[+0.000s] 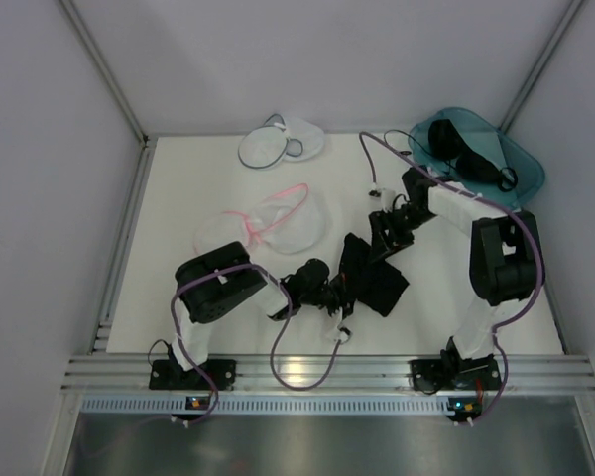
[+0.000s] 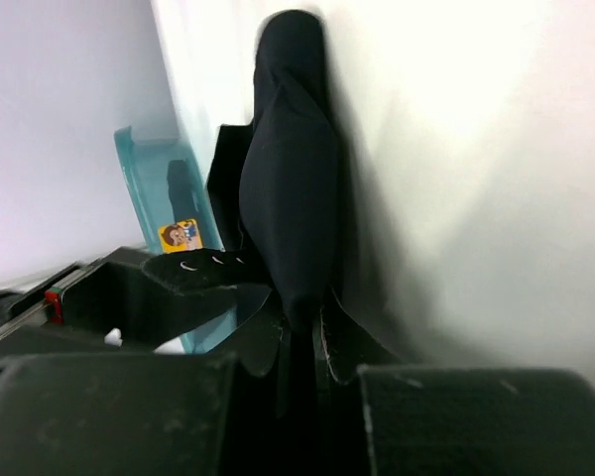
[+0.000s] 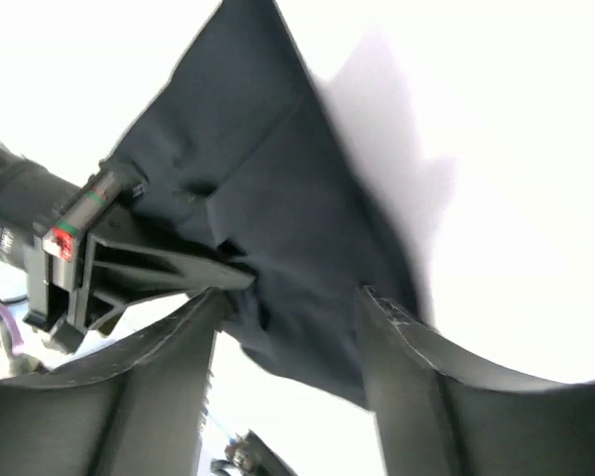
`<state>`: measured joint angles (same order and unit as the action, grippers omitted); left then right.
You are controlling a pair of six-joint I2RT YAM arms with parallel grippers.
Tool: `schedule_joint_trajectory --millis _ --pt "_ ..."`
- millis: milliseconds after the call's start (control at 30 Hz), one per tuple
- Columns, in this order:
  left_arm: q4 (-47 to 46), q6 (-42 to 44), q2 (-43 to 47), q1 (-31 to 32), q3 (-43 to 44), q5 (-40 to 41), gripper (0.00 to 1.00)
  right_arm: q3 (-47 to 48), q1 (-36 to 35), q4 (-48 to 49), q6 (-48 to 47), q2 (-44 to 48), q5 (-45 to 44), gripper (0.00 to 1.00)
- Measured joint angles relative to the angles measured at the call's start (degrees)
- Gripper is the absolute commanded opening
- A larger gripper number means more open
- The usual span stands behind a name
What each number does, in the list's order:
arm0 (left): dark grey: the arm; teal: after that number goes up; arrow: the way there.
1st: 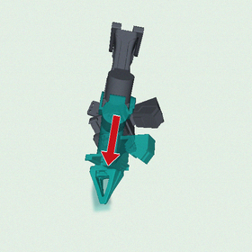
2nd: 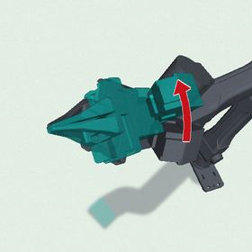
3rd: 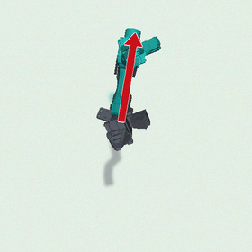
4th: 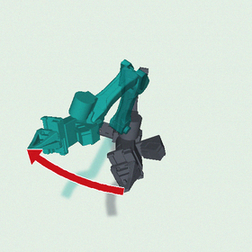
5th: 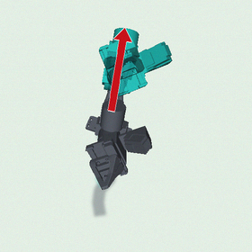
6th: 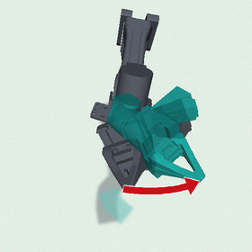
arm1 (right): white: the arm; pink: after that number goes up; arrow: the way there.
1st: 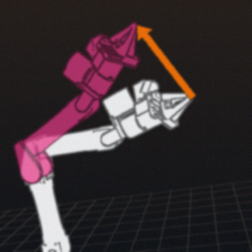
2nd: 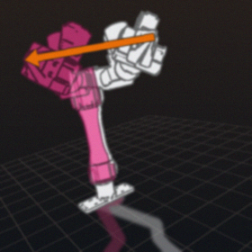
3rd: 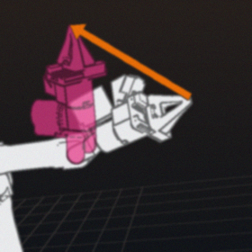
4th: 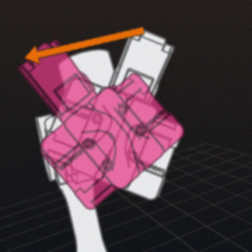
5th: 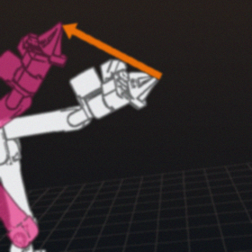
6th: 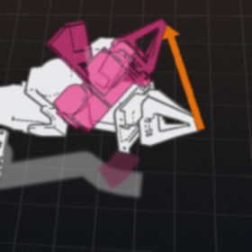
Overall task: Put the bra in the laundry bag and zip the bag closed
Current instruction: Pick up the bra from the center of the board.
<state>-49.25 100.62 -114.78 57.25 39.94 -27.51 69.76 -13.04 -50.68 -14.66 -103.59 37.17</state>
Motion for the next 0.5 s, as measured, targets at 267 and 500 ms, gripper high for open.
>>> schedule_joint_trajectory --millis 267,500 --pt "9.0 -6.8 18.1 1.1 -7.5 1.5 0.00 16.9 1.2 0.0 0.9 3.5 -1.6 0.89" --pt "29.3 -25.2 37.3 3.6 0.4 6.0 0.00 26.4 3.5 -0.4 2.2 2.4 -2.9 0.91"
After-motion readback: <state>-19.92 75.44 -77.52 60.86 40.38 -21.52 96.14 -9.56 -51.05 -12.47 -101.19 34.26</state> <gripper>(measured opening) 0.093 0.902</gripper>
